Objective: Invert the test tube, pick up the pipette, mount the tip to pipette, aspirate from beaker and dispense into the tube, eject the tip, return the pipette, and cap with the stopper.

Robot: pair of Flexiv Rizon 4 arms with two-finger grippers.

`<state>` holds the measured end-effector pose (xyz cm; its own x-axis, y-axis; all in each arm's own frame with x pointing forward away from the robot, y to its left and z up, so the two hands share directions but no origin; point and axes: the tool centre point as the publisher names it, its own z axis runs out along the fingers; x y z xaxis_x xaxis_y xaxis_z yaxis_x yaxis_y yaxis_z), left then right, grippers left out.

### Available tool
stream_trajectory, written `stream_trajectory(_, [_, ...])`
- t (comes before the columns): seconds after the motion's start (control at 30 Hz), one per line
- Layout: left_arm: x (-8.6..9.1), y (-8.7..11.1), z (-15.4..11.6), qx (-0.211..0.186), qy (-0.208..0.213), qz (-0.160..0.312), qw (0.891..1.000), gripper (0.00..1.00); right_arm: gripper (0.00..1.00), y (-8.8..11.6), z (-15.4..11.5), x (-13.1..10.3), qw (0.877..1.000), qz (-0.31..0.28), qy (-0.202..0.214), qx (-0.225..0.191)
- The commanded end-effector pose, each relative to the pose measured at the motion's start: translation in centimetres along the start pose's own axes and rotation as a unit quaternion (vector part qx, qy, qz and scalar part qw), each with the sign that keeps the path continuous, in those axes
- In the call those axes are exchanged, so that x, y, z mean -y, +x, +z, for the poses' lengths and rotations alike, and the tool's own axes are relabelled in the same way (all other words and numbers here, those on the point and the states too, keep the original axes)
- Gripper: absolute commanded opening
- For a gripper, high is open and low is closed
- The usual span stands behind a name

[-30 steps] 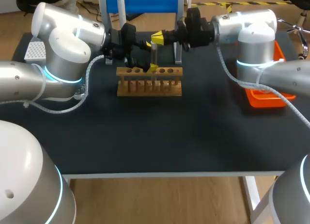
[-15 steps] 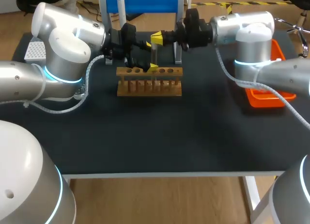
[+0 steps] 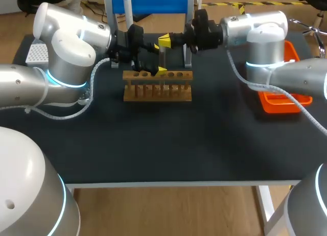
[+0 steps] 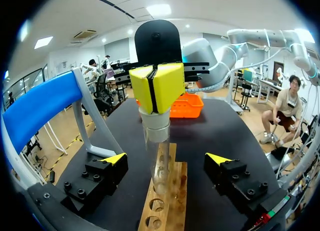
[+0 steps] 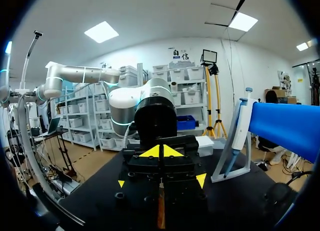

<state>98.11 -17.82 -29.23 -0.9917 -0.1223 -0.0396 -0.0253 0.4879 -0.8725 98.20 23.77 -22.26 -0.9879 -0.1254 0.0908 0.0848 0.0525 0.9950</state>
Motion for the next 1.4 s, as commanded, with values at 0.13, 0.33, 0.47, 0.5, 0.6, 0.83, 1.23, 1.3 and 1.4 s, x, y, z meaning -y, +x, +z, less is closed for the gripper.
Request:
stream_trajectory(0.13, [0.0,0.0,-0.1,0.000,-0.001,0.000,1.000,1.00,0.00,-0.2,0.0,1.1,1.000,0.006,0.003,-0.001])
stream_trajectory(0.33, [0.0,0.0,-0.1,0.000,-0.001,0.000,1.000,1.00,0.00,-0.3,0.0,1.0,1.000,0.007,0.002,0.000])
stream_trajectory(0.47, [0.0,0.0,-0.1,0.000,-0.001,0.000,1.000,1.00,0.00,-0.4,-0.2,-0.1,1.000,0.000,-0.008,-0.001])
stream_trajectory(0.5, [0.0,0.0,-0.1,0.000,-0.001,0.000,1.000,1.00,0.00,-0.4,-0.3,-0.4,1.000,-0.002,-0.009,-0.001])
stream_trajectory(0.6, [0.0,0.0,-0.1,0.000,-0.001,0.000,1.000,1.00,0.00,-0.4,-0.5,-1.3,1.000,-0.009,-0.017,-0.001])
stream_trajectory(0.83, [0.0,0.0,-0.1,0.000,-0.001,0.000,1.000,1.00,0.28,0.4,-1.2,-3.2,1.000,-0.025,-0.012,-0.001])
stream_trajectory(1.23, [0.0,0.0,-0.1,0.000,-0.001,0.000,1.000,1.00,1.00,3.4,-5.4,-4.0,0.995,-0.070,0.072,0.024])
stream_trajectory(1.3, [0.0,0.0,-0.1,0.000,-0.001,0.000,1.000,1.00,1.00,3.9,-6.2,-3.5,0.994,-0.067,0.082,0.027])
stream_trajectory(1.4, [0.0,0.0,-0.1,0.000,-0.001,0.000,1.000,1.00,1.00,4.4,-7.4,-2.5,0.992,-0.065,0.099,0.035])
